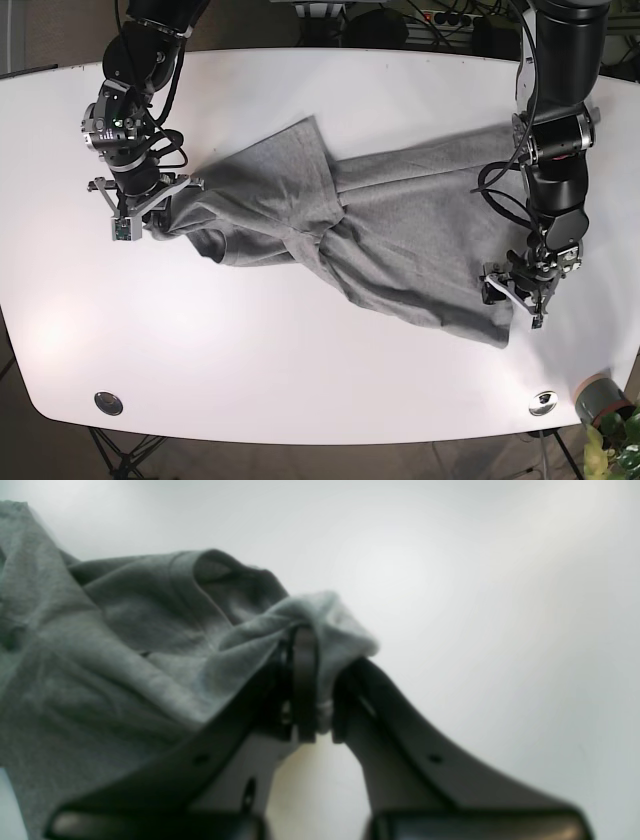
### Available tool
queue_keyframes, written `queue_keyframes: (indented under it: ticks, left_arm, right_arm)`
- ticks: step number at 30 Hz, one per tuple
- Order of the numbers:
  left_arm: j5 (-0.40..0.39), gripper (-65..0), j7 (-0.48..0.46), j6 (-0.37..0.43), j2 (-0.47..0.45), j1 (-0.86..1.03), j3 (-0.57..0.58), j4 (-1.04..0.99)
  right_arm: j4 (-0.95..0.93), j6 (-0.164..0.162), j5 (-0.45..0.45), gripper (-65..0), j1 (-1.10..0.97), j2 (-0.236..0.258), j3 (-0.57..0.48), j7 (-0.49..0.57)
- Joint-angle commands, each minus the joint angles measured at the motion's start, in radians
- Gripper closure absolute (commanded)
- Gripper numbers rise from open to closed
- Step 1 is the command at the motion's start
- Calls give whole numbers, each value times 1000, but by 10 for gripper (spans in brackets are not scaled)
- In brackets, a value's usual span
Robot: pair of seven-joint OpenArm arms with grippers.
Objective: Fold the T-shirt properly
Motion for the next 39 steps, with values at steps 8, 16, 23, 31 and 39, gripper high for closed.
queue_keyframes:
  ticks: [8, 16, 23, 31, 39]
  left_arm:
    - [68, 0, -59, -6, -1, 52, -3, 10]
    - [-72, 0, -33, -8, -25, 118, -5, 118]
    - [-159, 0, 163, -8, -50, 151, -6, 388]
    - [-170, 0, 358, -4, -44, 193, -78, 714]
    - [-172, 0, 484, -1, -41, 190, -112, 963]
  right_arm:
    - [16, 0, 14, -21, 14, 5, -14, 21]
    - [24, 0, 14, -21, 22, 3, -14, 21]
    - [36, 0, 14, -21, 27, 5, -14, 18]
    - [12, 0, 5, -21, 131, 16, -16, -7]
    - [-103, 0, 6, -21, 307, 102, -14, -62]
